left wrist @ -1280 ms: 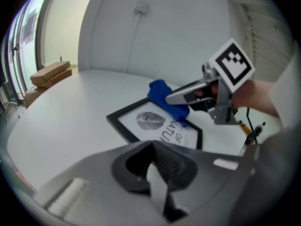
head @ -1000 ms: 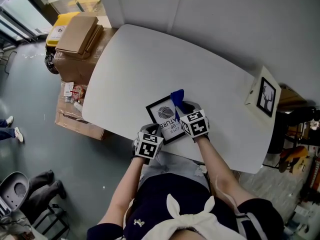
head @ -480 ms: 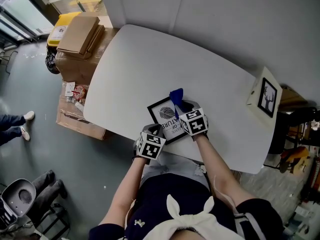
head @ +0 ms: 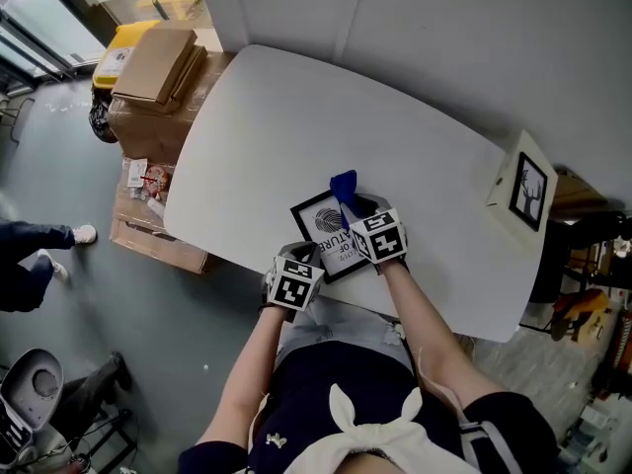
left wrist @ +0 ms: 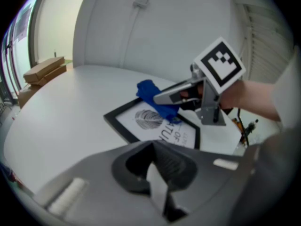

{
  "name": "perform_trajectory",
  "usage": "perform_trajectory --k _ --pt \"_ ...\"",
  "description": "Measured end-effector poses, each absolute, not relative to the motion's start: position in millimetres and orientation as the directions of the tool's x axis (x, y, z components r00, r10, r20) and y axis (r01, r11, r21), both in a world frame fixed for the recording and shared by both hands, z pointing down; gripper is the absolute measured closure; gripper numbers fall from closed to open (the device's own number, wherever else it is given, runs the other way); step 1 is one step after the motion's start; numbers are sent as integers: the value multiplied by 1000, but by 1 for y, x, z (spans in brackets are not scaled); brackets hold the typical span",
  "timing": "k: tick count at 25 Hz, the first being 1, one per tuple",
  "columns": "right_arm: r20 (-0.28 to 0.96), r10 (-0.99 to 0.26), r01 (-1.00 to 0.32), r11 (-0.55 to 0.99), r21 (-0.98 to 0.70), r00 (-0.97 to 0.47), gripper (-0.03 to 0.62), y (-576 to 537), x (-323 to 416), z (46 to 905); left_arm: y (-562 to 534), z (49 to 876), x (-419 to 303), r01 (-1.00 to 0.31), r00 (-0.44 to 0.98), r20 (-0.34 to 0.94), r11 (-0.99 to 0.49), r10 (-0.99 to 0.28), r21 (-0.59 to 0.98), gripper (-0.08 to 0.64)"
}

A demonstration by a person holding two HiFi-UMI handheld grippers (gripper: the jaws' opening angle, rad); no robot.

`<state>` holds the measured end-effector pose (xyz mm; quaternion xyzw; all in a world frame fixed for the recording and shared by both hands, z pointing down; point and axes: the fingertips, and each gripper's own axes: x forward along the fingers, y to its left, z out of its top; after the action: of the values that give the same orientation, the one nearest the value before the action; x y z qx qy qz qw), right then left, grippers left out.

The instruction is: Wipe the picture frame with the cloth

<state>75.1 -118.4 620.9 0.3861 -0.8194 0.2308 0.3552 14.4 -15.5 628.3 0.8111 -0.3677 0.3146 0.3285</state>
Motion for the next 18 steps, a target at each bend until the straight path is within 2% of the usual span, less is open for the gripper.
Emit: perform_trajectory --k 18 --pt "754 -402 -748 640 -175 -520 509 -108 43 627 -15 628 15 -810 525 752 -504 -399 299 557"
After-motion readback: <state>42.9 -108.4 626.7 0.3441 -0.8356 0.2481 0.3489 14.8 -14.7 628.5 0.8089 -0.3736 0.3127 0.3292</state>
